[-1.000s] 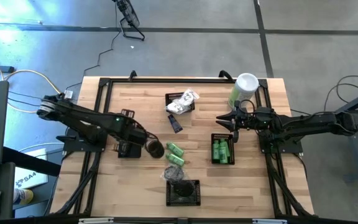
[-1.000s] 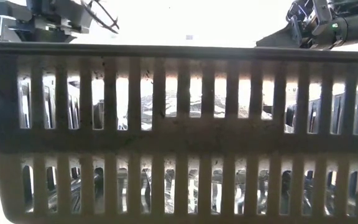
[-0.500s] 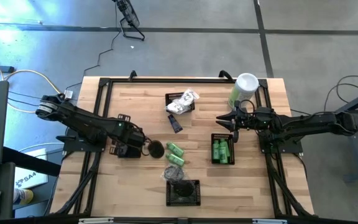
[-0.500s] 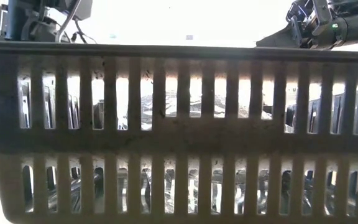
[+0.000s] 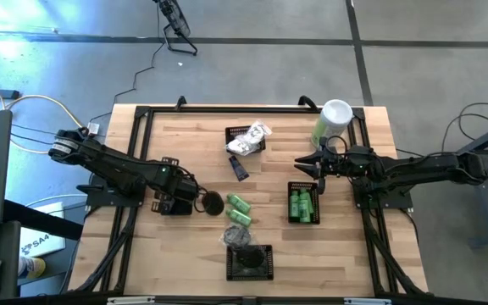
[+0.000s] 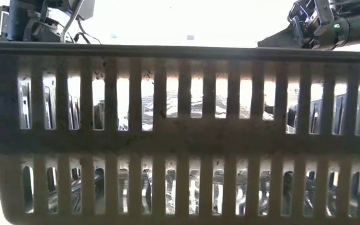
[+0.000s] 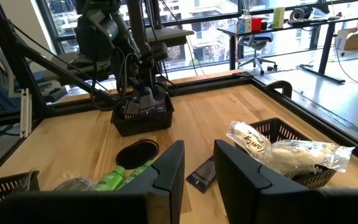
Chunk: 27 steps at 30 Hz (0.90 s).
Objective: Pick & Place Travel size toiletries
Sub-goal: Put the blue bottle into the middle left black bin, then put the left black brush into the bottom middle black bin
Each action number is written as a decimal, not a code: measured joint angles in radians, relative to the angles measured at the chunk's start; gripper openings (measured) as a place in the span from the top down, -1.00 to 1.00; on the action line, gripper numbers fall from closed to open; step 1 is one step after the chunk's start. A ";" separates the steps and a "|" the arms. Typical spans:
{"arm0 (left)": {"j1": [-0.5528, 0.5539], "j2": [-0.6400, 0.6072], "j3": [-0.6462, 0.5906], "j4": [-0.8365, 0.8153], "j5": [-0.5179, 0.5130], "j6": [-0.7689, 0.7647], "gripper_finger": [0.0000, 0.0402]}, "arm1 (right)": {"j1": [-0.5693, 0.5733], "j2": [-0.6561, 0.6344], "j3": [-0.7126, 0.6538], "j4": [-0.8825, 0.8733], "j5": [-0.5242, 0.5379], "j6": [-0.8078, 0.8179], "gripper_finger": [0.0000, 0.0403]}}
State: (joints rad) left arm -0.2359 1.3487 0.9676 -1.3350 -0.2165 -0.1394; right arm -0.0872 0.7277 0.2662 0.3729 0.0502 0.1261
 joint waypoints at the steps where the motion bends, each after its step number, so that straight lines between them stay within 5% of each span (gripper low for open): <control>1: 0.000 0.000 0.000 0.000 0.000 0.000 0.31 | 0.000 0.000 0.000 0.000 0.000 0.000 0.61; 9: 0.000 0.000 0.000 0.000 -0.023 -0.001 0.25 | 0.000 0.000 0.000 -0.002 0.000 0.000 0.61; 19: 0.000 0.000 0.000 0.003 -0.029 0.000 -0.18 | 0.000 0.000 0.000 -0.003 0.000 0.000 0.61; 27: 0.000 0.000 0.000 0.003 -0.129 -0.002 -0.18 | 0.000 0.000 0.000 -0.003 0.000 0.000 0.61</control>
State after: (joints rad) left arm -0.2359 1.3487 0.9676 -1.3319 -0.3459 -0.1411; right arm -0.0875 0.7277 0.2664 0.3702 0.0502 0.1261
